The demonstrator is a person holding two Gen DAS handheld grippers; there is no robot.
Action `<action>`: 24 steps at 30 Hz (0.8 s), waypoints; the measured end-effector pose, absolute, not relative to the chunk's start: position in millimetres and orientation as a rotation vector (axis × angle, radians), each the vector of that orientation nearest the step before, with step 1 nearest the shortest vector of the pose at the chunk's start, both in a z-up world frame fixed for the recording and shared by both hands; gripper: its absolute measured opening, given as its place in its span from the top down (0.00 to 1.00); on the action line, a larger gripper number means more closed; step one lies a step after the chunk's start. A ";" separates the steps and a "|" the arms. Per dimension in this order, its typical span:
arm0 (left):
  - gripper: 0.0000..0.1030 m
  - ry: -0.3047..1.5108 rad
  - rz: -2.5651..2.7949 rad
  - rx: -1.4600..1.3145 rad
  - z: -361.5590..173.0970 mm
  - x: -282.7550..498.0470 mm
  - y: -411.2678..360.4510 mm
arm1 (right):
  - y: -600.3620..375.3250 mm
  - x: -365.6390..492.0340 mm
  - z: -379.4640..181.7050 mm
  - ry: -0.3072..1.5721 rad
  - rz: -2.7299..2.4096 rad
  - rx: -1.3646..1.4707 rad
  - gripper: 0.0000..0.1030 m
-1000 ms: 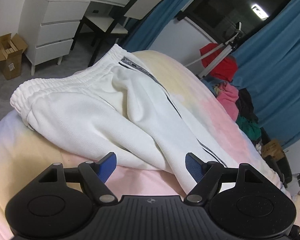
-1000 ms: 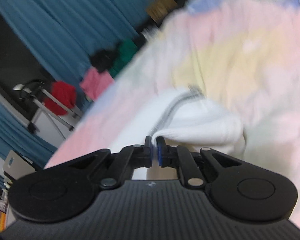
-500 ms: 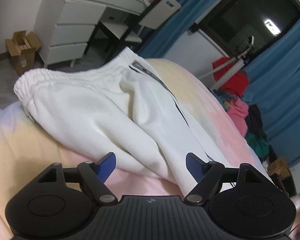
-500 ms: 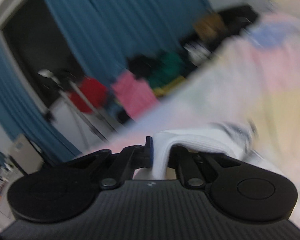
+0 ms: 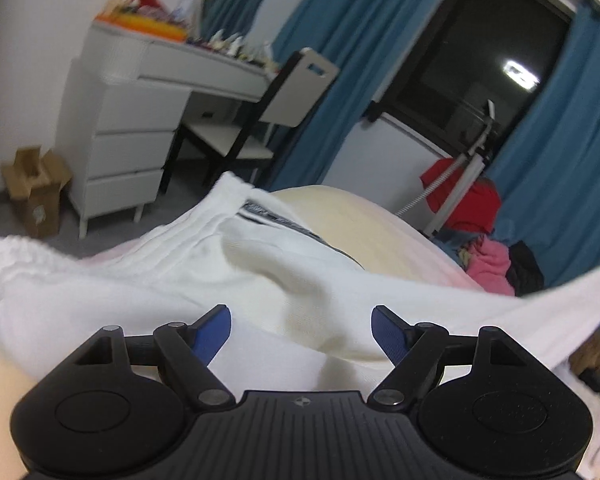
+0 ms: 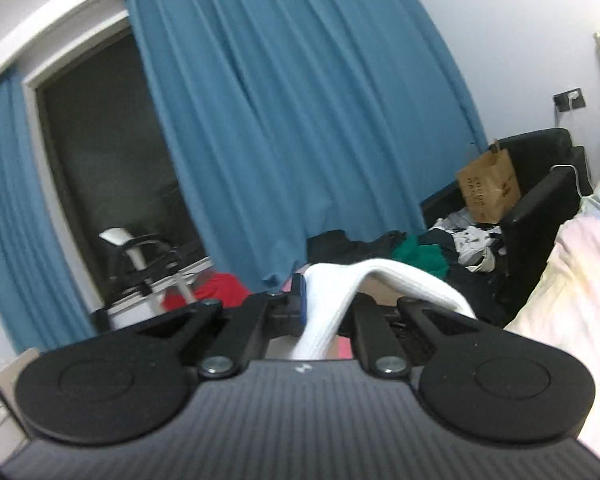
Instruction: Fold clothes
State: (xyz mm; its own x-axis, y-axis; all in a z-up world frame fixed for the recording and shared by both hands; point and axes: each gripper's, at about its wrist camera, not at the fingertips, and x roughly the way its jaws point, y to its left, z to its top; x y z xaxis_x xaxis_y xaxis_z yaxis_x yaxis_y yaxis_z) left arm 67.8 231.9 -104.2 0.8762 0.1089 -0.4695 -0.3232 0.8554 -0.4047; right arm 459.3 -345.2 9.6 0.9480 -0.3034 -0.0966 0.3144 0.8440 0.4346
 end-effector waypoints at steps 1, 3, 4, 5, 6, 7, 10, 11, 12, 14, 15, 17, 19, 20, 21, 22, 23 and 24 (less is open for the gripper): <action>0.24 0.450 0.233 -0.476 -106.8 72.1 228.0 | -347.4 466.0 -3.9 0.031 -0.344 0.458 0.93; 0.24 0.472 0.222 -0.468 -113.0 80.0 224.7 | -354.6 475.7 -38.8 0.074 -0.392 0.448 0.93; 0.23 0.485 0.216 -0.466 -116.2 83.9 223.4 | -360.2 478.5 -62.2 0.120 -0.420 0.451 0.93; 0.24 0.493 0.217 -0.463 -119.2 86.5 222.9 | -365.6 480.7 -84.8 0.164 -0.447 0.453 0.93; 0.24 0.499 0.220 -0.460 -122.2 88.6 222.8 | -370.0 480.0 -103.6 0.204 -0.466 0.456 0.93; 0.24 0.504 0.223 -0.462 -124.8 89.6 224.1 | -373.2 476.5 -123.1 0.246 -0.484 0.456 0.93; 0.24 0.510 0.222 -0.475 -127.9 89.9 229.9 | -384.6 465.5 -170.1 0.342 -0.508 0.473 0.91; 0.24 0.511 0.219 -0.478 -128.0 89.6 230.6 | -389.1 460.2 -179.9 0.365 -0.484 0.492 0.90; 0.24 0.511 0.215 -0.479 -127.7 89.1 230.9 | -392.5 458.3 -186.8 0.399 -0.454 0.512 0.87; 0.24 0.514 0.203 -0.478 -126.0 86.7 231.2 | -397.3 447.0 -199.3 0.454 -0.408 0.547 0.68; 0.24 0.518 0.194 -0.479 -124.8 85.3 231.3 | -395.7 432.4 -201.0 0.466 -0.395 0.562 0.52; 0.24 0.522 0.180 -0.483 -120.5 81.7 231.2 | -390.6 399.5 -202.2 0.475 -0.357 0.587 0.45; 0.24 0.518 0.162 -0.487 -115.9 73.9 230.9 | -383.1 362.7 -199.3 0.481 -0.326 0.609 0.44; 0.23 0.516 0.155 -0.487 -112.8 69.4 230.8 | -378.9 344.0 -197.0 0.487 -0.316 0.620 0.44; 0.23 0.515 0.144 -0.489 -109.4 64.6 230.6 | -375.0 324.9 -195.0 0.491 -0.306 0.632 0.44; 0.23 0.517 0.129 -0.492 -105.7 59.4 230.6 | -371.7 304.0 -194.1 0.487 -0.302 0.652 0.44; 0.23 0.520 0.117 -0.498 -102.1 54.1 231.3 | -369.1 284.1 -192.9 0.483 -0.297 0.672 0.43; 0.23 0.522 0.106 -0.504 -98.6 48.8 232.2 | -368.9 268.3 -190.0 0.483 -0.290 0.694 0.43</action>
State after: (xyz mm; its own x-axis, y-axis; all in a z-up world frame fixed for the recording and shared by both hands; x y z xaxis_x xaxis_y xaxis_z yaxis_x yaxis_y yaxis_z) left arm 48.8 232.2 -98.6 0.8644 -0.0287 -0.5020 -0.2226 0.8733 -0.4333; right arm 268.3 -368.9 -190.0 0.8516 -0.0960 -0.5153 0.4094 0.7358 0.5395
